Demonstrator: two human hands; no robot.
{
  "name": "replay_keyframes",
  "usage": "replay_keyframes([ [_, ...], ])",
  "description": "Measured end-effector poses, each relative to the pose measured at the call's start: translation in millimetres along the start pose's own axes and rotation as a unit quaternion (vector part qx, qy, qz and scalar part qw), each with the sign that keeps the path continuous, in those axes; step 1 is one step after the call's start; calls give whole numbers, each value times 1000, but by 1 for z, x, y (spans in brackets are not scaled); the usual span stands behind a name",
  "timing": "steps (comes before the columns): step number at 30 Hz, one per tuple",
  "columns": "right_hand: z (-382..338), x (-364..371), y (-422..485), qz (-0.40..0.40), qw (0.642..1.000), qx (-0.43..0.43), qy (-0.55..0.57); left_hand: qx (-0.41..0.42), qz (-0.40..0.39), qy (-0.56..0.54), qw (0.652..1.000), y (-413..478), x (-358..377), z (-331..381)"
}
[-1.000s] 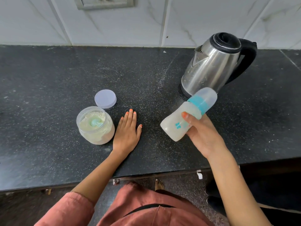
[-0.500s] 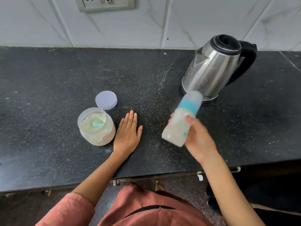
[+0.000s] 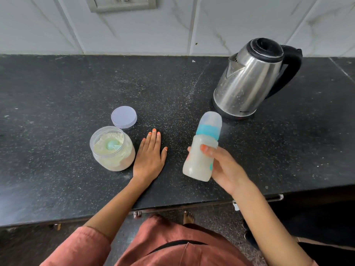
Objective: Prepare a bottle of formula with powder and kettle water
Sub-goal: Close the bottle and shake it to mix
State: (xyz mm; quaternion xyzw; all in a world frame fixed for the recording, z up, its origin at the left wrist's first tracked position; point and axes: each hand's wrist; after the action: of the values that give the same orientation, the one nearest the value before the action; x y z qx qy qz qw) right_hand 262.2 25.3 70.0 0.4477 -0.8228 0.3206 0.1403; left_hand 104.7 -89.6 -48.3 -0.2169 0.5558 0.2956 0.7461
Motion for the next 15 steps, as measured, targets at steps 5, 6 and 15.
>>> replay_keyframes([
  [5, -28, -15, 11, 92, 977, -107, 161, -1, 3, -7, 1000, 0, 1, 0],
  [6, -29, -17, 12, 110, 976, -105, 159, -1, 2, -6, 1000, 0, 1, 0],
  [15, -15, -19, 10, 175, 974, -80, 117, -1, 0, -4, 1000, 0, 1, 0],
])
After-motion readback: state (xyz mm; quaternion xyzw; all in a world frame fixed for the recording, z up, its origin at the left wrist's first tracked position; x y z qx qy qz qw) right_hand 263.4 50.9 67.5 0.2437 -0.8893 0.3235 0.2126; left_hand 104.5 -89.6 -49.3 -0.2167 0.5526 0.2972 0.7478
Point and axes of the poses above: each hand's wrist, its own y-axis towards the middle knuckle, its own x-axis out of the palm, z = x × y, and after that the axes turned 2 degrees about -x, right-handed
